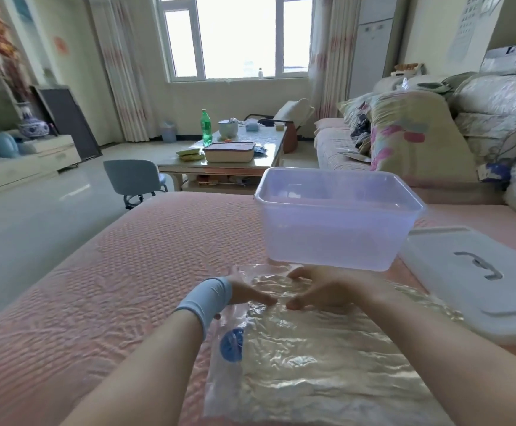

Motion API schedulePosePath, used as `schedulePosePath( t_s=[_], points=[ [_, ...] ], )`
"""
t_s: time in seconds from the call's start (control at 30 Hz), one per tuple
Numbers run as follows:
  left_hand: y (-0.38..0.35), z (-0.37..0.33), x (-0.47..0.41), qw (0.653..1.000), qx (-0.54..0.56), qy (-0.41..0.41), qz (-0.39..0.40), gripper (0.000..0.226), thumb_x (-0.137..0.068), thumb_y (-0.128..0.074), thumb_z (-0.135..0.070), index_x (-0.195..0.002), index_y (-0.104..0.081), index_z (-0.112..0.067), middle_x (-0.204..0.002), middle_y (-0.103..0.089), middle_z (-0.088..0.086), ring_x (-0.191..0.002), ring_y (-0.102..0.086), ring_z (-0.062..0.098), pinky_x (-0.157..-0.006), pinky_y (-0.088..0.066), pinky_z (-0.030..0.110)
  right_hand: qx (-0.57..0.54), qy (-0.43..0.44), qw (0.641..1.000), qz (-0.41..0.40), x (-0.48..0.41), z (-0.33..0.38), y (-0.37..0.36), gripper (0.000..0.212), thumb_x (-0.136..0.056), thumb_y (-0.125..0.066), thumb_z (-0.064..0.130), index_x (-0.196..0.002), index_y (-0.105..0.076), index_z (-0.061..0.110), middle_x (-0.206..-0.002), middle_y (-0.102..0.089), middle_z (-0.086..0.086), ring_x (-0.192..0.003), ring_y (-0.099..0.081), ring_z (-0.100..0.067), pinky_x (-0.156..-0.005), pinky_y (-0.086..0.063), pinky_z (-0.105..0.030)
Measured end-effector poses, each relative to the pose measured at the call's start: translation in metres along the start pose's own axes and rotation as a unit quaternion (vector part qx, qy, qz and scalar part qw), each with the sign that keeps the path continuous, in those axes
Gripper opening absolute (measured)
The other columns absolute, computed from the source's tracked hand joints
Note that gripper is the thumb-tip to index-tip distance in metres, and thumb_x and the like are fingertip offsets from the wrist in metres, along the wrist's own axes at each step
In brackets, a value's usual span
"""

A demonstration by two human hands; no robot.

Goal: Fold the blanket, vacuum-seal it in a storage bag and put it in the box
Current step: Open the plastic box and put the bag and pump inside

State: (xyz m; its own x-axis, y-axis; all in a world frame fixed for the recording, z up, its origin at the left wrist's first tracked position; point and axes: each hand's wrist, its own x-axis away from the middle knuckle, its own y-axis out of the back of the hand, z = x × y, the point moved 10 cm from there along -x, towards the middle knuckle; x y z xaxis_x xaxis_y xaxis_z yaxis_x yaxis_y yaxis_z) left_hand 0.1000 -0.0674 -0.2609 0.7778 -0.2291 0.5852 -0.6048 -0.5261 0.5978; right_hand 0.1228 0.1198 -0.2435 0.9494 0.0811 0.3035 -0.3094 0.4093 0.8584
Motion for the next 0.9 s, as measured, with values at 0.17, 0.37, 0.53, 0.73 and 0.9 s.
schedulePosePath(
  t_s=[0.17,0.37,0.53,0.73,0.9],
  points=[
    [0.006,0.008,-0.005,0.999,0.051,0.007,-0.01,0.12,-0.056,-0.09,-0.047,-0.15,-0.022,-0.015,-0.141,-0.049,0.011,-0.118,-0.053,0.024,-0.101,-0.047,0.044,-0.003,-0.065,0.998,-0.006,0.018,-0.019,0.003,0.126,-0.04,-0.076,0.085,-0.148,-0.027,0.043,-0.158,-0.032,0.008,-0.137,-0.042,-0.018,-0.105,-0.036,-0.036],
    [-0.001,-0.016,0.008,0.987,0.146,-0.062,-0.019,0.081,-0.06,-0.092,-0.028,-0.127,-0.048,-0.014,-0.121,-0.061,0.008,-0.105,-0.059,0.025,-0.089,-0.054,0.04,-0.033,-0.103,0.993,0.051,0.03,-0.033,0.016,0.147,-0.052,-0.086,0.069,-0.16,0.001,0.021,-0.168,-0.008,0.001,-0.153,-0.017,-0.021,-0.123,-0.02,-0.039],
    [0.029,-0.062,0.041,0.933,0.286,-0.207,-0.072,0.074,-0.066,-0.079,0.012,-0.126,-0.05,-0.02,-0.11,-0.061,0.014,-0.099,-0.063,0.031,-0.086,-0.057,0.044,0.079,-0.009,0.984,-0.158,0.055,0.002,0.083,0.149,-0.045,-0.088,0.067,-0.156,0.009,0.041,-0.167,0.011,0.002,-0.154,0.003,-0.023,-0.124,-0.007,-0.047],
    [0.052,-0.106,0.099,0.899,0.201,-0.366,-0.136,0.068,-0.069,-0.08,0.006,-0.117,-0.051,-0.032,-0.109,-0.062,0.006,-0.086,-0.064,0.022,-0.06,-0.054,0.016,0.112,0.088,0.982,-0.12,0.089,0.045,0.107,0.156,-0.049,-0.093,0.054,-0.144,0.031,0.053,-0.165,0.015,0.016,-0.153,0.009,-0.011,-0.124,-0.004,-0.052],
    [0.055,-0.113,0.126,0.876,0.166,-0.418,-0.174,0.065,-0.07,-0.081,0.0,-0.118,-0.051,-0.032,-0.113,-0.061,0.003,-0.1,-0.063,0.022,-0.08,-0.056,0.026,0.064,0.052,0.994,-0.075,0.099,0.052,0.111,0.157,-0.045,-0.097,0.045,-0.147,0.022,0.055,-0.164,-0.026,0.002,-0.147,-0.031,-0.021,-0.117,-0.029,-0.037]
  ],
)
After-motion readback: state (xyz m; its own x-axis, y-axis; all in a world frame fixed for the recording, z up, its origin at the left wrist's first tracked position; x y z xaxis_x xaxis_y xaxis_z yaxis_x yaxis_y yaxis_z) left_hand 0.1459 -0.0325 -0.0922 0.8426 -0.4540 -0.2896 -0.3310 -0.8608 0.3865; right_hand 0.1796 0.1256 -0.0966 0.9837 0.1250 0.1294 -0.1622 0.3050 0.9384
